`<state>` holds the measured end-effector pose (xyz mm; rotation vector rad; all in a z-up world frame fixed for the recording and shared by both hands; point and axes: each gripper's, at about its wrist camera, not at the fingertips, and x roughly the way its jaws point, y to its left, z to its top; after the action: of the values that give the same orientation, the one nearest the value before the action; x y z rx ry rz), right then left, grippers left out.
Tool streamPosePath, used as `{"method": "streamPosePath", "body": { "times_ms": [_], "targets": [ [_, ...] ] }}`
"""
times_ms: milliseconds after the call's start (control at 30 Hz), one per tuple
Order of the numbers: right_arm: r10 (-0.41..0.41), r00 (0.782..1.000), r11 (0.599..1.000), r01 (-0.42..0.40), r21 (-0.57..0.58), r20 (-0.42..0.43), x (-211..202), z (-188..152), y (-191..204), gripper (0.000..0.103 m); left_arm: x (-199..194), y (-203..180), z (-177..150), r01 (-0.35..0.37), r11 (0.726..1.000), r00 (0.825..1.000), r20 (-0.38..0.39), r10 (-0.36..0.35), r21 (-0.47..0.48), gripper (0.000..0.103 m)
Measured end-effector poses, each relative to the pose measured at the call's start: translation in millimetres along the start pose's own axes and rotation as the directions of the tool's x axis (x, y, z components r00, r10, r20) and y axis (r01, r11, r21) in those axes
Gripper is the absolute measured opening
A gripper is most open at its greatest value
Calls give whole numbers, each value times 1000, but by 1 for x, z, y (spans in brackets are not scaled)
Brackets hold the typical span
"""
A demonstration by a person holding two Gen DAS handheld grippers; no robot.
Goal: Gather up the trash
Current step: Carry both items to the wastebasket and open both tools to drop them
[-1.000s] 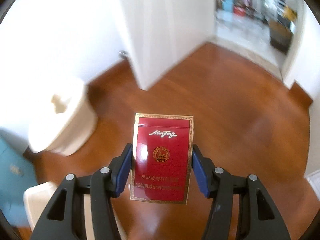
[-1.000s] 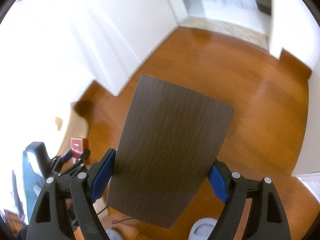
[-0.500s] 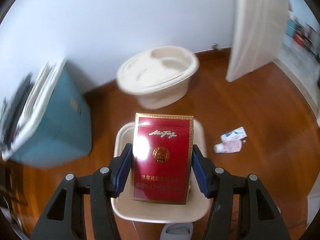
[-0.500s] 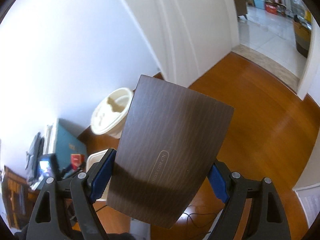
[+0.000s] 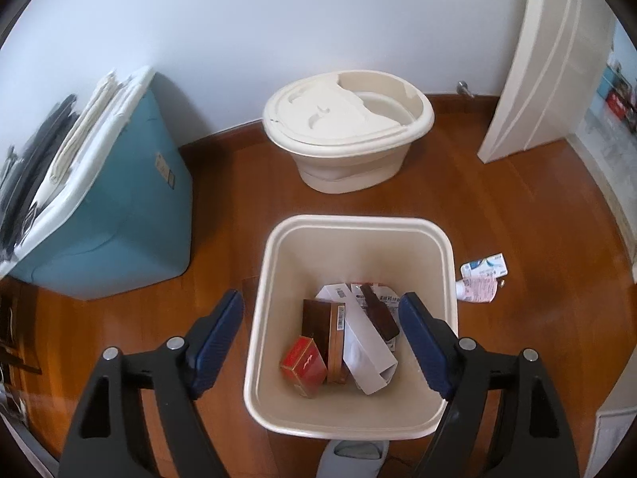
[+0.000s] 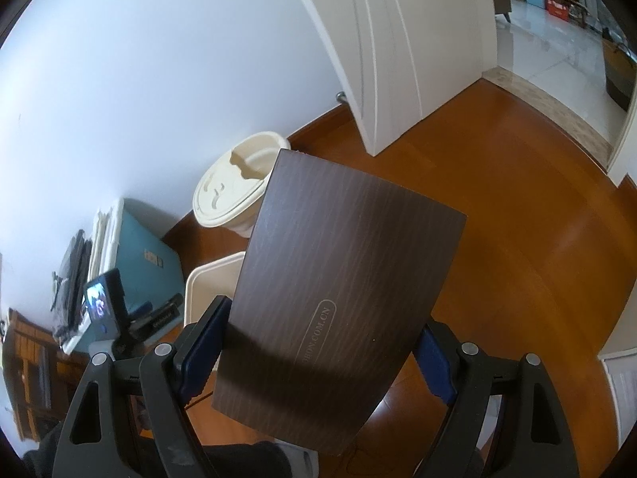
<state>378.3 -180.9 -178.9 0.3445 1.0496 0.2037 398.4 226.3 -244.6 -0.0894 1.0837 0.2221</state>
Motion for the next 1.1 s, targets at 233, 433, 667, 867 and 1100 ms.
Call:
{"method": "streamPosePath", "body": {
  "times_ms": [233,433,667,867,1100],
  "targets": [
    [24,1000,997,-23,-67,3,20,-2,47,85,-81,40,7,32,998,994,108,-26,-54,80],
    [73,997,986,-77,-149,-31,64,-7,119,85,-157,88,-8,2,998,972,236,12,-57,80],
    [87,991,954,-113,-279,-102,144,-19,211,85,-177,128,-30,-18,993,963,265,48,-115,80],
    [24,978,919,-103,-382,-206,234,-50,257,85,-162,148,-30,4,980,975,219,41,-199,80],
    [-70,951,915,-59,-400,-300,302,-67,260,90,-159,139,-32,3,985,974,224,36,-172,80]
  ]
}}
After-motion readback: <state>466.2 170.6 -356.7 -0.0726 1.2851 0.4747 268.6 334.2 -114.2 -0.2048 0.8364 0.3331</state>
